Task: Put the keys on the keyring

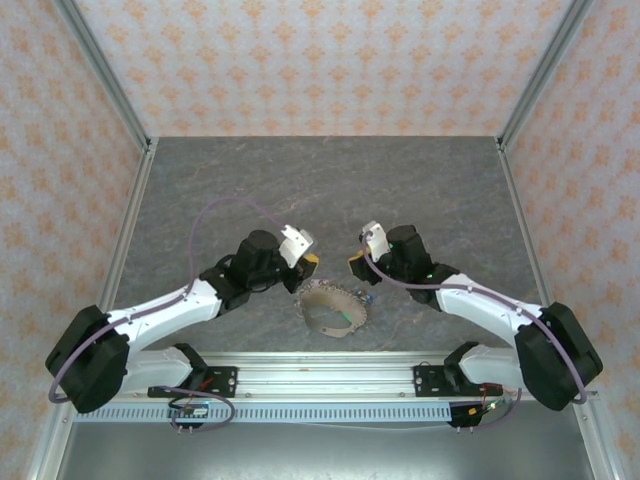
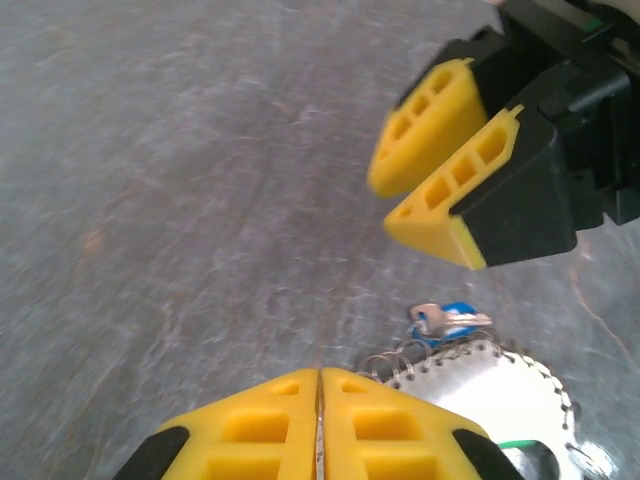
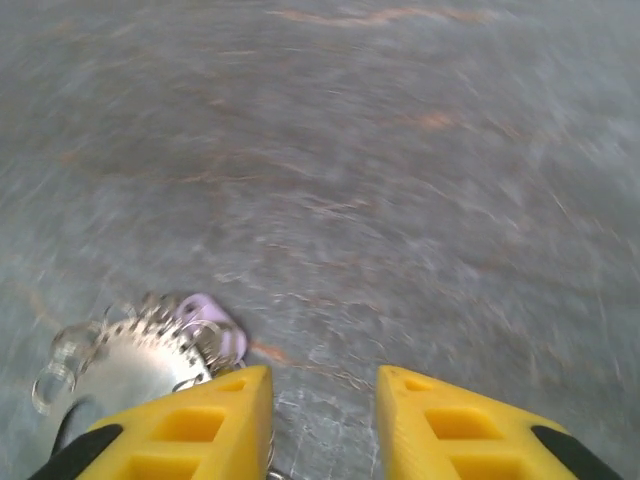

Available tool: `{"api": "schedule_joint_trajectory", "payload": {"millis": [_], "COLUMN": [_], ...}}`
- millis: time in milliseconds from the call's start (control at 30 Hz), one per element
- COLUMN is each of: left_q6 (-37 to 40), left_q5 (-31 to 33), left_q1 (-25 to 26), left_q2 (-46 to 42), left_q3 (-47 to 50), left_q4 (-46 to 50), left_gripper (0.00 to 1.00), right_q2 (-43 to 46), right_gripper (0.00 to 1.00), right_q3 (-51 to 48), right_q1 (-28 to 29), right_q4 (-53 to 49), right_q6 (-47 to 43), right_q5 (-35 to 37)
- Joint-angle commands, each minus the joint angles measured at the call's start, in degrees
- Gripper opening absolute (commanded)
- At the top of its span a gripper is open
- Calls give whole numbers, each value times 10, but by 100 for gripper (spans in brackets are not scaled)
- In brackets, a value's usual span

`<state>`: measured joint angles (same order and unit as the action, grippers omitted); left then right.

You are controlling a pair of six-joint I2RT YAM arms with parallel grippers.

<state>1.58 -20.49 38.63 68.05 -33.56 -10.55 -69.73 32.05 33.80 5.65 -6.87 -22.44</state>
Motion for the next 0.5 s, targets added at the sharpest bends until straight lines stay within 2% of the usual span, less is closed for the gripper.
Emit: {"api": "schedule_joint_trajectory", "payload": {"millis": [0, 33, 100, 167, 200, 267, 333, 400, 467], "left_q6": [-131, -156, -191, -201, -213, -264, -289, -327, -371], "left_q5": [160, 205, 274, 306, 327, 378, 390, 394, 398], "left_q1": [3, 3, 3, 2, 2, 2, 2, 2, 2], "left_q2": [-53, -68, -96, -121, -132, -152, -172, -191, -211], "left_q3": [32, 41, 54, 68, 72, 71, 76, 82, 89], "left_q4": [-88, -82, -63, -46, -33, 19, 54, 84, 122], "left_gripper": [11, 11, 19, 27, 35, 43, 46, 59, 64], "right_q2": [-2, -2, -4, -6, -7, -10, -10, -10, -10], "right_gripper": [32, 32, 33, 34, 34, 34, 34, 34, 34], "right_q3": [-6, -7, -12, -10, -5, 2, -2, -5, -4], "right_q1": [-4, -3, -4, -3, -4, -4, -4, -4, -3], "right_q4": [-7, -19, -25, -49, -70, -100, -112, -126, -148], "right_q6": [185, 206, 244, 286, 305, 323, 351, 376, 399], "right_q5": [125, 123, 104, 100, 102, 98, 95, 90, 86]}}
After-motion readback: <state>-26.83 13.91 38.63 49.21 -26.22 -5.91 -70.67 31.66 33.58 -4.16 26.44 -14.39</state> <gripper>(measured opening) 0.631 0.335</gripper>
